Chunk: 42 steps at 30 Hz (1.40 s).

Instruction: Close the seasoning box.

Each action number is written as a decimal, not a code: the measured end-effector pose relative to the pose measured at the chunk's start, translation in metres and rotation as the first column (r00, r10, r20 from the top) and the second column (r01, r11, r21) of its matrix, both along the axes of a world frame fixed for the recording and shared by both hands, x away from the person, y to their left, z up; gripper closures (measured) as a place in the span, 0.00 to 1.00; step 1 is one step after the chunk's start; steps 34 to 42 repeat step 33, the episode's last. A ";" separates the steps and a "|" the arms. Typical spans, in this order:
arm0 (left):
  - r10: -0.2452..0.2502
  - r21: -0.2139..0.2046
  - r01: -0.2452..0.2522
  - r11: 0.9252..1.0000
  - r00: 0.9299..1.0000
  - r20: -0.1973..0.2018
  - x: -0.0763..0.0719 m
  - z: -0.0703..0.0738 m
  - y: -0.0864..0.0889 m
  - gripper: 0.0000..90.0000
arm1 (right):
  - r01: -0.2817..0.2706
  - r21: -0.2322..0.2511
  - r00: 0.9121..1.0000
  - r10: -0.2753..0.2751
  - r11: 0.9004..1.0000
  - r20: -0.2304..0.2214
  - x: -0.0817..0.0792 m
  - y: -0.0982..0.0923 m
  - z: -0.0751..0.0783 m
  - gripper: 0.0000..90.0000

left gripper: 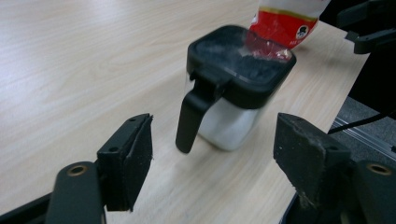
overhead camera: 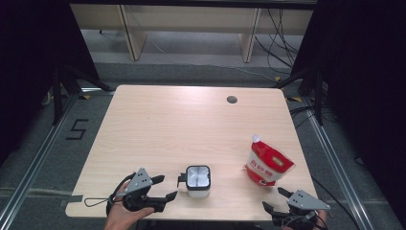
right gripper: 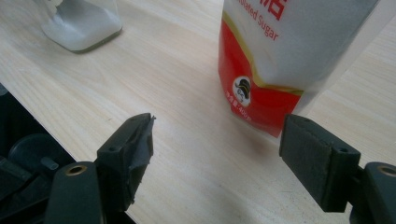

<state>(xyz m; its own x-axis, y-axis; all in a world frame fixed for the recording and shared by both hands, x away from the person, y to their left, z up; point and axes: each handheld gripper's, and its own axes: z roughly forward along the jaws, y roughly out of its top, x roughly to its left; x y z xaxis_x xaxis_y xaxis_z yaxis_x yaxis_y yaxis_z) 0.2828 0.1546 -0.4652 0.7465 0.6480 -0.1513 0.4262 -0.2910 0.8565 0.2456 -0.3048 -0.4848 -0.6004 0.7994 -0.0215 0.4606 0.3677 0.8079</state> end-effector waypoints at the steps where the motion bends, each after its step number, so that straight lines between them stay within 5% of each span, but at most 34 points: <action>1: 0.001 -0.002 -0.001 1.000 1.000 -0.006 -0.001 -0.002 0.002 0.30 | -0.004 -0.006 1.000 0.004 1.000 0.014 0.001 0.000 0.000 0.30; 7: 0.038 -0.012 -0.038 0.999 0.999 -0.036 -0.009 -0.010 0.012 0.26 | -0.005 -0.010 1.000 0.006 1.000 0.020 0.001 -0.001 0.000 0.30; 14: 0.038 0.075 -0.037 0.997 0.999 -0.007 -0.015 -0.018 0.023 0.24 | -0.002 -0.007 1.000 0.002 1.000 0.015 0.001 0.000 0.000 0.30; 21: 0.051 0.062 -0.048 0.997 0.998 -0.036 -0.021 -0.025 0.021 0.22 | -0.004 -0.010 1.000 0.004 1.000 0.016 0.001 0.000 0.000 0.29; 30: 0.031 0.094 -0.029 0.995 0.999 -0.020 -0.019 -0.027 0.023 0.22 | -0.003 -0.013 1.000 0.004 1.000 0.025 0.001 -0.001 0.000 0.29; 42: 0.042 0.075 -0.041 0.996 0.999 -0.024 -0.019 -0.028 0.023 0.22 | -0.003 -0.014 1.000 0.004 1.000 0.026 0.002 -0.001 0.000 0.29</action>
